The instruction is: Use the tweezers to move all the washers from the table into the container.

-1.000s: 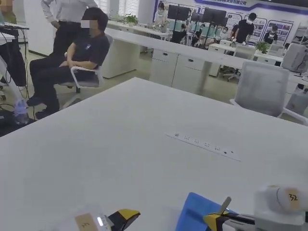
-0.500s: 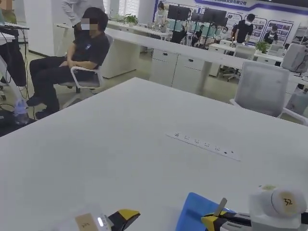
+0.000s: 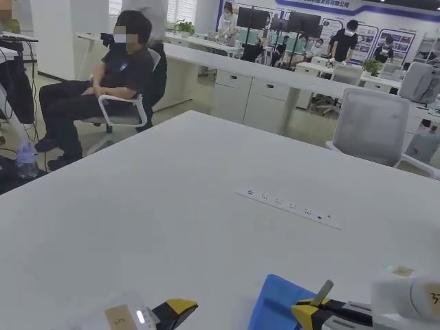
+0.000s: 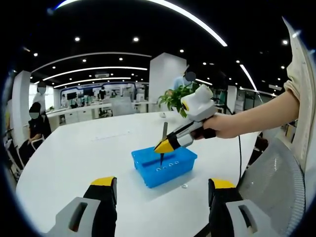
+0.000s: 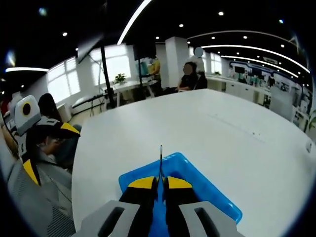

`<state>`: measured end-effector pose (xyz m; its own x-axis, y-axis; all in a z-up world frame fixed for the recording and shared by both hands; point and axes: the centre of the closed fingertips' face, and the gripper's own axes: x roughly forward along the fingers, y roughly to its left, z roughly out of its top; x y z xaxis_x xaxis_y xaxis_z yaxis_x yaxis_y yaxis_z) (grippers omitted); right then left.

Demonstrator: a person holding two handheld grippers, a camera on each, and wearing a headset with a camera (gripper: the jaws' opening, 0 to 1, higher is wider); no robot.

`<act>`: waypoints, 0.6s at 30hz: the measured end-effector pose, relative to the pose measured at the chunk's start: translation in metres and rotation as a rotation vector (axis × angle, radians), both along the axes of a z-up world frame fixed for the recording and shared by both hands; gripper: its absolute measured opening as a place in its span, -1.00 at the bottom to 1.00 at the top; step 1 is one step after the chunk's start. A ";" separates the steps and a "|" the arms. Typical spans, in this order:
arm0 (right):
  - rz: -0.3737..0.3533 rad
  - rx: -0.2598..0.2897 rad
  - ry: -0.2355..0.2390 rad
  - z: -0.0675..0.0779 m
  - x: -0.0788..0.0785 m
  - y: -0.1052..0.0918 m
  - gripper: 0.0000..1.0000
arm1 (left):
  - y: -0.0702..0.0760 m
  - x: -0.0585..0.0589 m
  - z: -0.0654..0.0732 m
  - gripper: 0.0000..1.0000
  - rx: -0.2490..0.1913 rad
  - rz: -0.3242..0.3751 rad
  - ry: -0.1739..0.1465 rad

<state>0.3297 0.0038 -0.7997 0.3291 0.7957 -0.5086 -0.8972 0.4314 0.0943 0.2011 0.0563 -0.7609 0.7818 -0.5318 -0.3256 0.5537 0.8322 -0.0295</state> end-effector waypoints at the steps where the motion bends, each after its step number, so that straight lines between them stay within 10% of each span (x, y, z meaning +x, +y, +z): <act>1: 0.000 0.005 -0.003 0.003 -0.001 0.000 -0.92 | 0.000 0.000 0.000 0.53 -0.001 -0.001 0.000; 18: 0.016 0.098 -0.023 0.032 -0.027 0.006 -0.92 | -0.001 0.000 -0.001 0.52 0.005 -0.010 0.003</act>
